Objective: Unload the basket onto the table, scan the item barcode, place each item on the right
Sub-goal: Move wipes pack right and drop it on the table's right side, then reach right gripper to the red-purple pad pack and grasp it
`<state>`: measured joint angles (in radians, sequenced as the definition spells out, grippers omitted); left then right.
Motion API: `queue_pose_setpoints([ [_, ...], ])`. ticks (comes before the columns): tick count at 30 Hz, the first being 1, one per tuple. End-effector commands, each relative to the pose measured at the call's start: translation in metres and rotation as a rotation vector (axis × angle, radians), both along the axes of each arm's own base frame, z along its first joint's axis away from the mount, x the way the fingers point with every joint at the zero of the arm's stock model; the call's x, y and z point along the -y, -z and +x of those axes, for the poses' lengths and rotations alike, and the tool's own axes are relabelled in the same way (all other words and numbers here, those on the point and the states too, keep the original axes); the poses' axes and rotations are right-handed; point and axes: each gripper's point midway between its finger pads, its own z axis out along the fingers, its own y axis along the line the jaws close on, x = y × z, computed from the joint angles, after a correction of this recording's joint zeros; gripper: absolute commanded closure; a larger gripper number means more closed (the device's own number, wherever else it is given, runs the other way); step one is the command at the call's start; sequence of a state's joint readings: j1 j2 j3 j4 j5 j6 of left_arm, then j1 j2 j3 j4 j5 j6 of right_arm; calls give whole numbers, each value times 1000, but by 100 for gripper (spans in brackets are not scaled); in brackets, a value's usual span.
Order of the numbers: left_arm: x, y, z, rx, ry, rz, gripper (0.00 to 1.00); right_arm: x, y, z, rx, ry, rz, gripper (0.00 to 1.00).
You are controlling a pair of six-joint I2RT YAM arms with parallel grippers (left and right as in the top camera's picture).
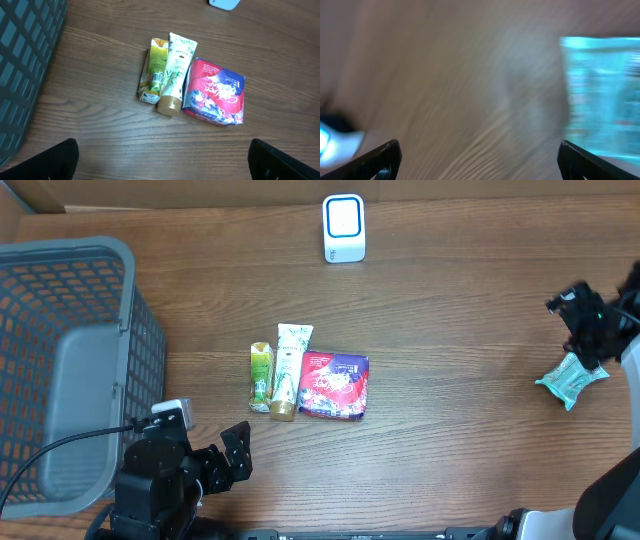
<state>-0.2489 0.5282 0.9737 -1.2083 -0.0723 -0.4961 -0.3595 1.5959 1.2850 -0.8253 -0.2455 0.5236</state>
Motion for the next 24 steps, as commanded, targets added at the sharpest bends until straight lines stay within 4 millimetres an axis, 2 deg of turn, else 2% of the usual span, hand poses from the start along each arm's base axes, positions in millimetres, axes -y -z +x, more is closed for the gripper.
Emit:
queue_pose_setpoints([
  [1,-2,0,0,5,-8,9,1,-69,-26,11,102,-300,83,0],
  [11,-2,0,0,5,-8,9,1,-205,15,-20,11,-688,67,0],
  [17,-2,0,0,5,-8,9,0,-283,50,-46,-60,-868,94,0],
  [21,-2,0,0,5,-8,9,0,-309,83,-61,-163,-903,127,6],
  [24,-2,0,0,5,-8,9,1,-320,100,-72,-228,-929,185,21],
])
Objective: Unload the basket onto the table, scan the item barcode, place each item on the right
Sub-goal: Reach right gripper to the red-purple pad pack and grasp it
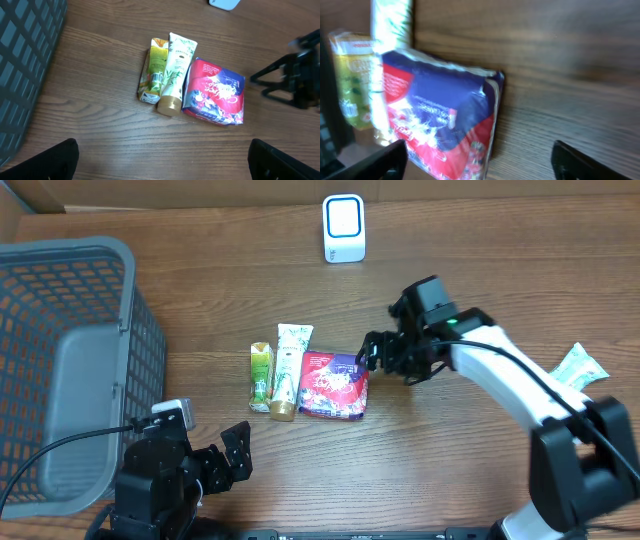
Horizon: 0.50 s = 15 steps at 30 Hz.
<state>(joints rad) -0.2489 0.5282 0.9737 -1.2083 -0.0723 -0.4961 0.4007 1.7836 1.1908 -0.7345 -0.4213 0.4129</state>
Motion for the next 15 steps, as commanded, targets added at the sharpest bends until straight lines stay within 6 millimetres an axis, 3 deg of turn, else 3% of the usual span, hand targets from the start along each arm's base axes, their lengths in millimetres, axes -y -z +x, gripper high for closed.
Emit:
queue_pose_setpoints([
  [1,-2,0,0,5,-8,9,0,-11,21,-14,-102,-16,32,30],
  [4,-2,0,0,5,-8,9,0,-15,26,-18,-128,-26,43,52],
  [15,-2,0,0,5,-8,9,0,-18,27,-16,-139,15,61,56],
])
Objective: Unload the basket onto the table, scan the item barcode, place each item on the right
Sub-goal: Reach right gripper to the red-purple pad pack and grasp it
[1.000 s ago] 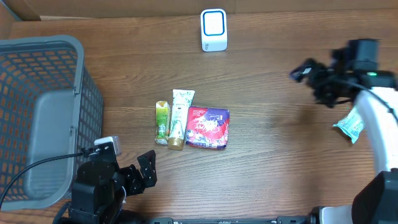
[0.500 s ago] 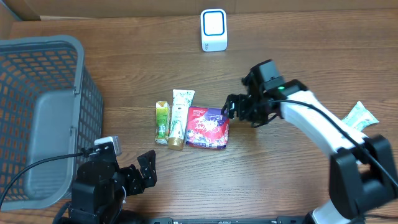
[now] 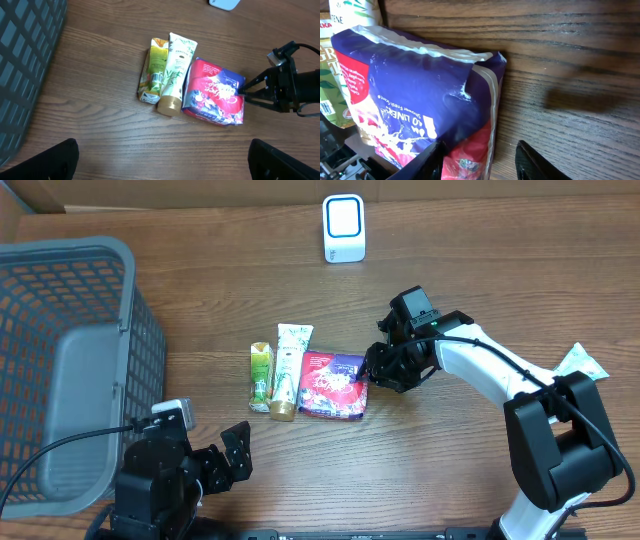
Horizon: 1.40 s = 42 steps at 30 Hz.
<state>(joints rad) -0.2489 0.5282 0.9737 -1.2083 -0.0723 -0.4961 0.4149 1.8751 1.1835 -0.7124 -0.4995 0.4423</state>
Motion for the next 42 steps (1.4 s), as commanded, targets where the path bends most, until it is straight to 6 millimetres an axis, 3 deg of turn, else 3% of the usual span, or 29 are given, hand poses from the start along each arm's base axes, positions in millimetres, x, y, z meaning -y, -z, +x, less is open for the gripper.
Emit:
queue_pose_setpoints([
  [1,-2,0,0,5,-8,9,0,-6,2,-5,-34,40,20,58],
  [6,-2,0,0,5,-8,9,0,-12,20,-24,-90,85,16,65],
  [7,-2,0,0,5,-8,9,0,-12,21,-26,-97,88,18,71],
  [8,-2,0,0,5,-8,9,0,-12,21,-26,-99,90,18,87],
  [9,-2,0,0,5,-8,9,0,-12,21,-25,-102,97,18,96],
  [14,-2,0,0,5,-8,9,0,-8,14,-17,-87,116,25,96],
  [17,-2,0,0,5,-8,9,0,4,0,-8,-36,125,0,96],
  [20,-2,0,0,5,-8,9,1,28,-21,0,41,142,-88,96],
  [21,-2,0,0,5,-8,9,0,51,-40,4,104,154,-181,96],
  [28,-2,0,0,5,-8,9,0,152,-105,-4,220,332,-733,96],
  [31,-2,0,0,5,-8,9,1,167,-120,-7,274,342,-879,96],
  [36,-2,0,0,5,-8,9,1,153,-107,-9,273,266,-929,96],
  [42,-2,0,0,5,-8,9,0,131,-60,-13,187,136,-1011,96],
])
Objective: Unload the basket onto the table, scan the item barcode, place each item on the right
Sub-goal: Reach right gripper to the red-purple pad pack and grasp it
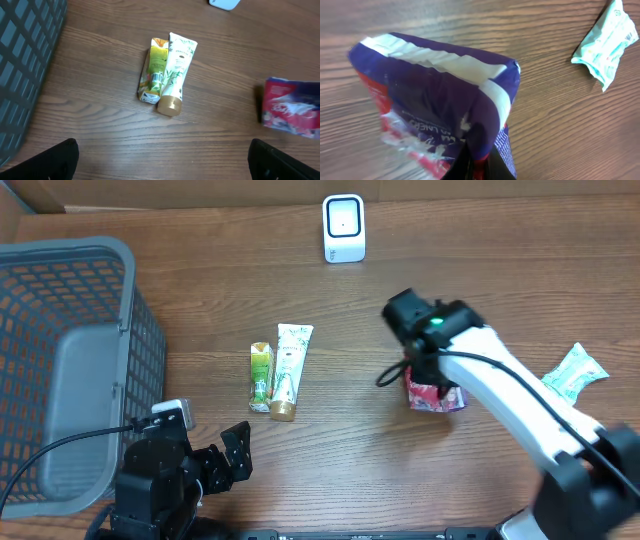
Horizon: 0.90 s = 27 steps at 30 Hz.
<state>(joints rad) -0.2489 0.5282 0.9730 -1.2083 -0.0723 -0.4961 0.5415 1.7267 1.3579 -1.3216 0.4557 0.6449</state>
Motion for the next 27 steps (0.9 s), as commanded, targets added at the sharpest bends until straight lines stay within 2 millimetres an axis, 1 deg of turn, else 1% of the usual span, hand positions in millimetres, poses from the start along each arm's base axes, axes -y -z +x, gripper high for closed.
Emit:
queue_pose_setpoints([
  [1,-2,0,0,6,-8,9,0,-12,21,3,-36,-33,-66,96],
  [3,-2,0,0,6,-8,9,0,-24,29,-2,-63,-65,-63,96],
  [5,-2,0,0,6,-8,9,0,-35,31,-8,-73,-96,-52,95],
  [7,-2,0,0,6,-8,9,0,-46,29,-11,-73,-125,-40,90],
  [12,-2,0,0,6,-8,9,0,-85,22,-14,-74,-203,62,83],
  [13,-2,0,0,6,-8,9,0,-95,20,-14,-79,-232,101,81],
  [15,-2,0,0,6,-8,9,0,-119,19,-13,-87,-288,193,73],
  [16,-2,0,0,6,-8,9,0,-129,19,-13,-89,-311,239,72],
  [17,-2,0,0,5,-8,9,0,-138,19,-12,-92,-328,277,67],
  [18,-2,0,0,6,-8,9,0,-154,19,-14,-105,-361,357,61],
  [20,-2,0,0,6,-8,9,0,-171,19,-19,-133,-396,446,56],
  [21,-2,0,0,6,-8,9,1,-179,18,-22,-149,-412,488,55],
  [22,-2,0,0,6,-8,9,0,-185,17,-24,-160,-423,522,54],
  [25,-2,0,0,5,-8,9,0,-192,16,-28,-177,-429,568,43],
  [27,-2,0,0,6,-8,9,0,-199,15,-32,-197,-447,605,39],
])
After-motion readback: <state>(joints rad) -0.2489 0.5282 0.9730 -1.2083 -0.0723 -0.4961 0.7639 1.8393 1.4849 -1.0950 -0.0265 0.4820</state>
